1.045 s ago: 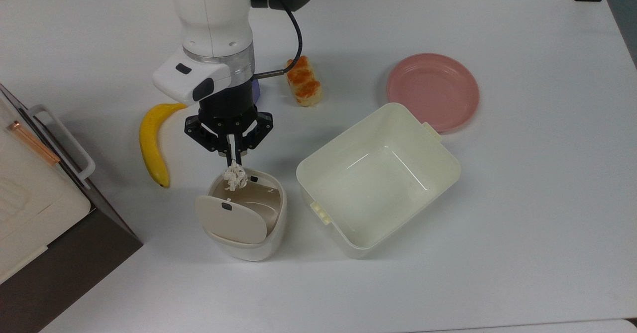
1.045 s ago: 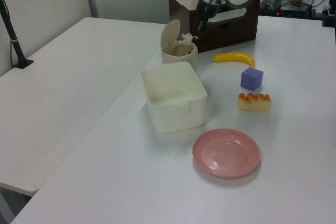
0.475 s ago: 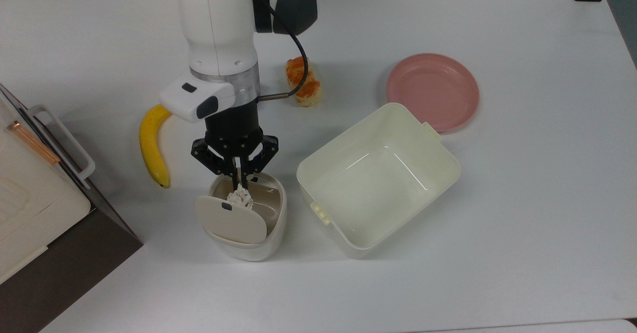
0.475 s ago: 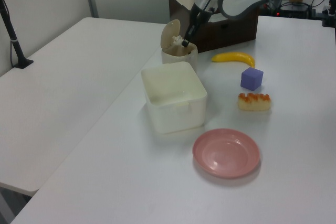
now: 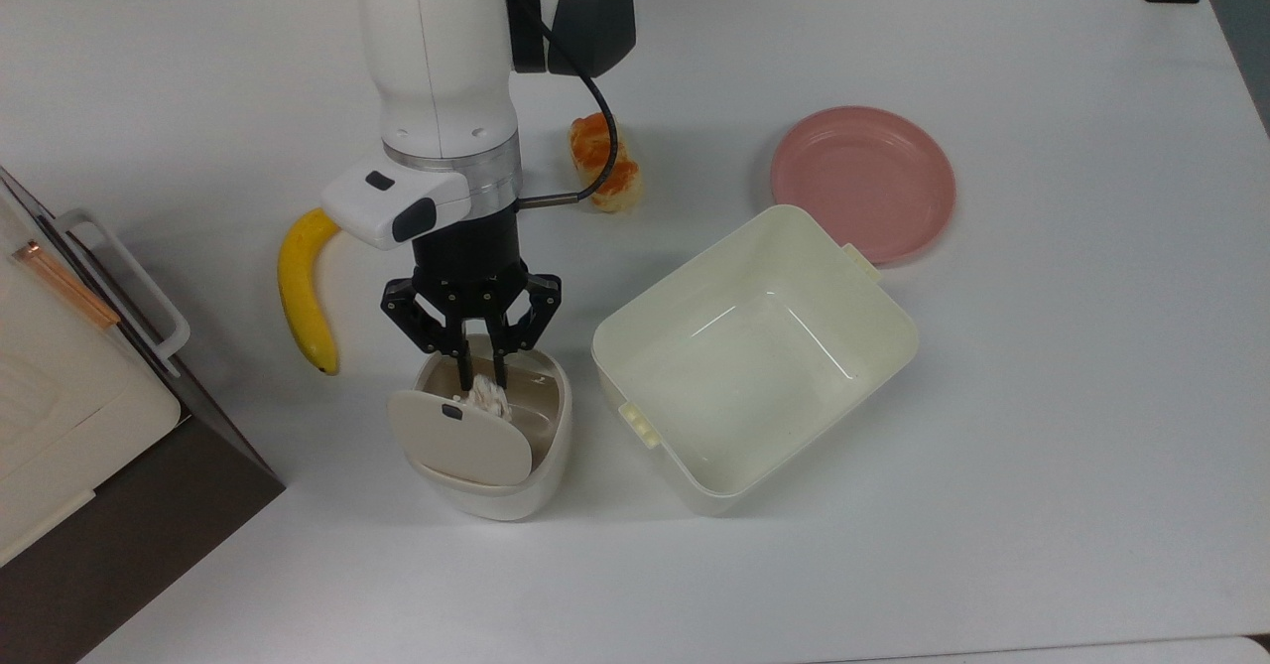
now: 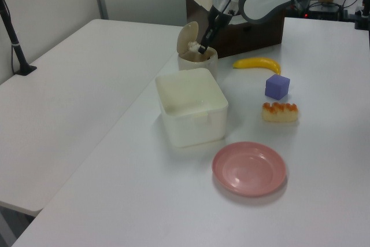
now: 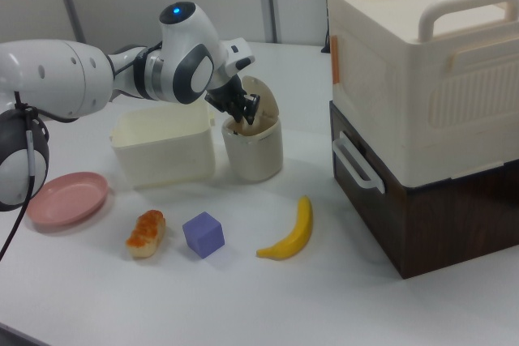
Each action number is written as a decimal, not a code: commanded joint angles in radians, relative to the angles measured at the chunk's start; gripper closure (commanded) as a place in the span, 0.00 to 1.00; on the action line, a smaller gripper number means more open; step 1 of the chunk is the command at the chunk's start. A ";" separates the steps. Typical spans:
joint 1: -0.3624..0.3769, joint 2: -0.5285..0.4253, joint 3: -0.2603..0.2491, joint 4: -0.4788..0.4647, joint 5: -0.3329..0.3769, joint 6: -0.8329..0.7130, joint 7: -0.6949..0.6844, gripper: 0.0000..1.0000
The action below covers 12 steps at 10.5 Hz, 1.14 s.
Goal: Grab it up and put it in the trash
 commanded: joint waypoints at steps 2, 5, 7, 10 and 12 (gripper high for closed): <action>0.002 0.000 0.000 0.004 -0.014 0.009 0.030 0.00; -0.002 -0.056 0.000 -0.004 -0.009 0.001 0.045 0.00; -0.014 -0.166 0.000 -0.044 -0.005 -0.080 0.115 0.00; -0.051 -0.317 0.001 0.005 0.003 -0.550 0.139 0.00; -0.051 -0.407 0.000 0.013 0.006 -0.777 0.129 0.00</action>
